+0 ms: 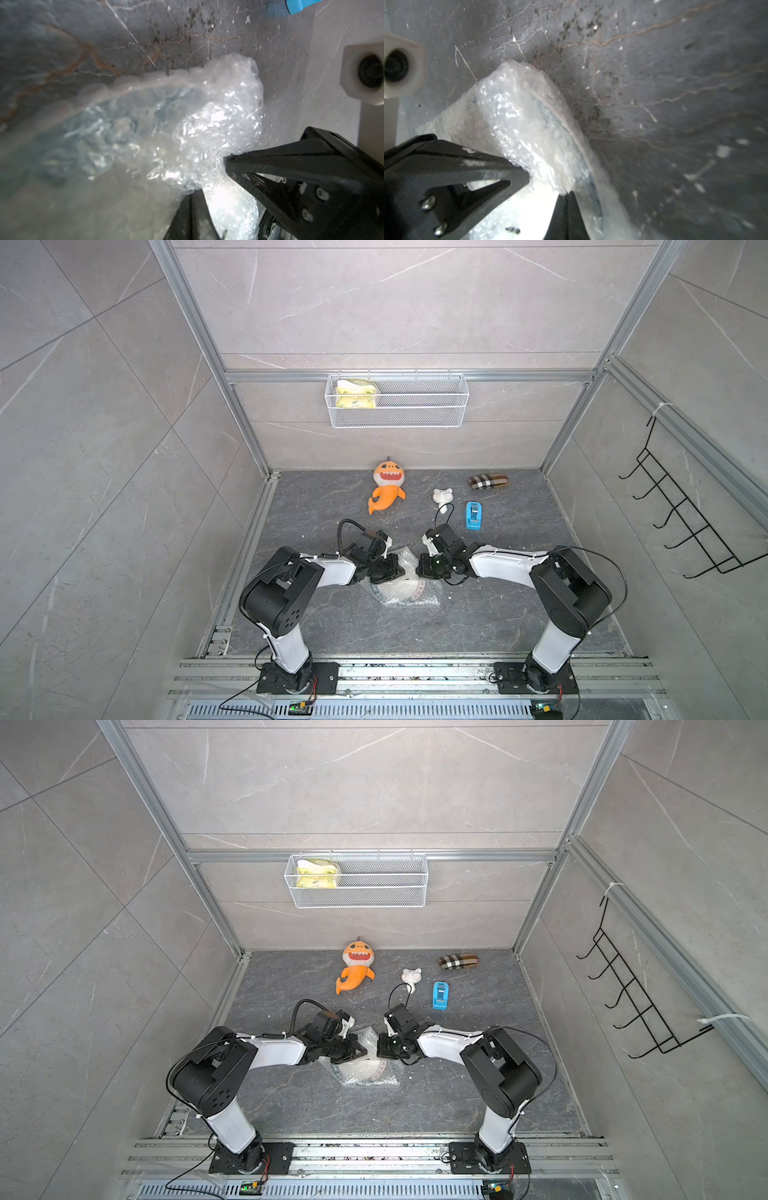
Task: Wrap dinner plates in bubble wrap
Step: Stick the tape on the bubble wrap.
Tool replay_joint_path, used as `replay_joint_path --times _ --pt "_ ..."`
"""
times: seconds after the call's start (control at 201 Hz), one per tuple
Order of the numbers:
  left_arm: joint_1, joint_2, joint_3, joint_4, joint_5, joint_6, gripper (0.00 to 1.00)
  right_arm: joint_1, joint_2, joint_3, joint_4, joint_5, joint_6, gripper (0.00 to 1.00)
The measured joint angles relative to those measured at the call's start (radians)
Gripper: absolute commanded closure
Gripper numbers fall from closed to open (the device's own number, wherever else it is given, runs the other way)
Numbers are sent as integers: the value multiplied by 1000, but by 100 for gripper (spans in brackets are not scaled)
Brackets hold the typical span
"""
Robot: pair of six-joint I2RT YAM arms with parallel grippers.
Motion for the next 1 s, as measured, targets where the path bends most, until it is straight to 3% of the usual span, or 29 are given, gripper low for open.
replay_joint_path --times 0.229,0.578,0.996 --pt "-6 -4 -2 1 -11 0 100 -5 -91 26 -39 7 3 100" --pt "-11 -7 -9 13 -19 0 100 83 37 47 89 -82 89 100" --pt "-15 -12 -21 30 -26 -1 100 85 16 -73 125 -70 112 100"
